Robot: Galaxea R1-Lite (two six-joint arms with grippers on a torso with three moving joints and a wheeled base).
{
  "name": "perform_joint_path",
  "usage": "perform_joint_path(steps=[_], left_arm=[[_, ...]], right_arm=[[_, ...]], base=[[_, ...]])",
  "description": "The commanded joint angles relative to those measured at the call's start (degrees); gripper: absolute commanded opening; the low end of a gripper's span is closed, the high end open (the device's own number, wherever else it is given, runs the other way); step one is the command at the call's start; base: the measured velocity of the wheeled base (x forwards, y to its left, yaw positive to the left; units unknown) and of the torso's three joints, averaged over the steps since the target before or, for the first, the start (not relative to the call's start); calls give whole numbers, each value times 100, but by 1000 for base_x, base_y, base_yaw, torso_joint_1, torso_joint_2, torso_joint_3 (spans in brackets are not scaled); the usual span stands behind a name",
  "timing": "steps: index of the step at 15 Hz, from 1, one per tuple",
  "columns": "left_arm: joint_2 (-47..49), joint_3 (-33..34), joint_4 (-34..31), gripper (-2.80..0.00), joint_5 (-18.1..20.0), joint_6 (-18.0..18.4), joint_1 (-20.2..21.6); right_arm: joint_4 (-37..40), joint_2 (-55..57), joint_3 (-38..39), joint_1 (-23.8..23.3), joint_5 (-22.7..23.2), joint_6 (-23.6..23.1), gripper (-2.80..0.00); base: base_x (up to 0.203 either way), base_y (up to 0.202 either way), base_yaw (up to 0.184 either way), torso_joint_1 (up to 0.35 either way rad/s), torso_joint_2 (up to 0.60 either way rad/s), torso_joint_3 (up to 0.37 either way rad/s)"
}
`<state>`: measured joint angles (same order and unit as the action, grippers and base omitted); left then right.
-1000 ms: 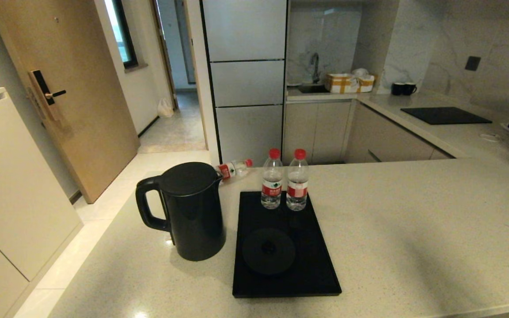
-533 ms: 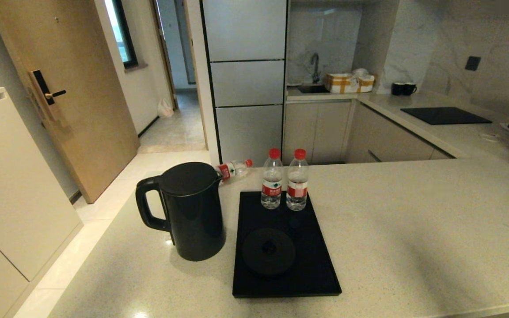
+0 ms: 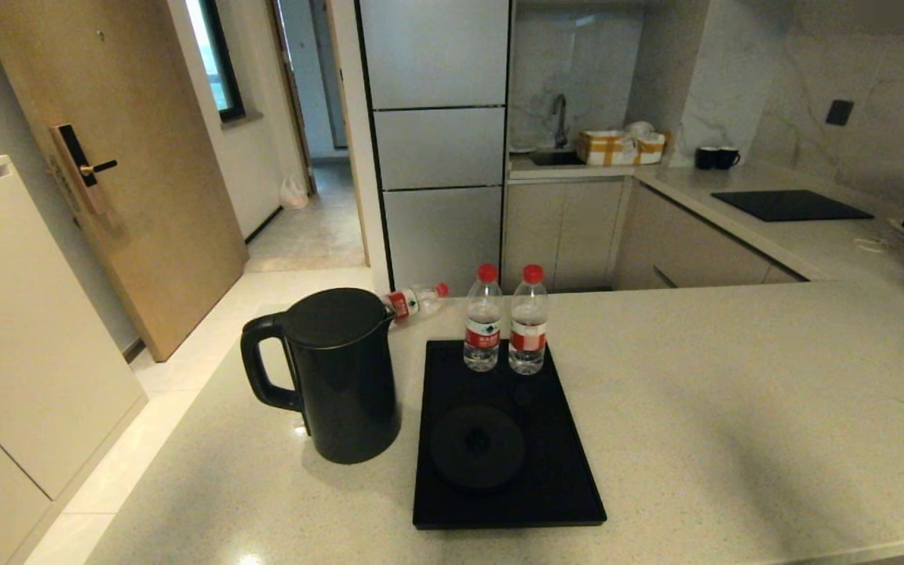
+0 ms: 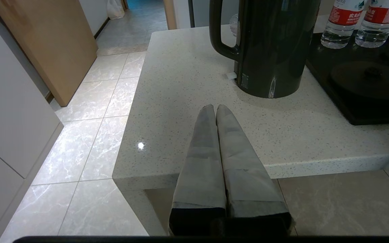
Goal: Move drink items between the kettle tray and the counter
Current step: Pick up the bottled water
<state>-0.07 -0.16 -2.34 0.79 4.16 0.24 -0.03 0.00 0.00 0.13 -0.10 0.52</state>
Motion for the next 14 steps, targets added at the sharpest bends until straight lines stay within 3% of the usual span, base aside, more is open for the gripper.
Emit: perform_joint_path(steps=[1, 14], left_arm=[[7, 7, -3, -280, 0, 6, 2], [-1, -2, -3, -280, 0, 6, 2]], right_arm=[[-6, 0, 0, 4, 1, 0, -280], [-6, 9, 0, 4, 1, 0, -280]], base=[[0, 0, 0, 0, 0, 0], [0, 0, 0, 0, 0, 0]])
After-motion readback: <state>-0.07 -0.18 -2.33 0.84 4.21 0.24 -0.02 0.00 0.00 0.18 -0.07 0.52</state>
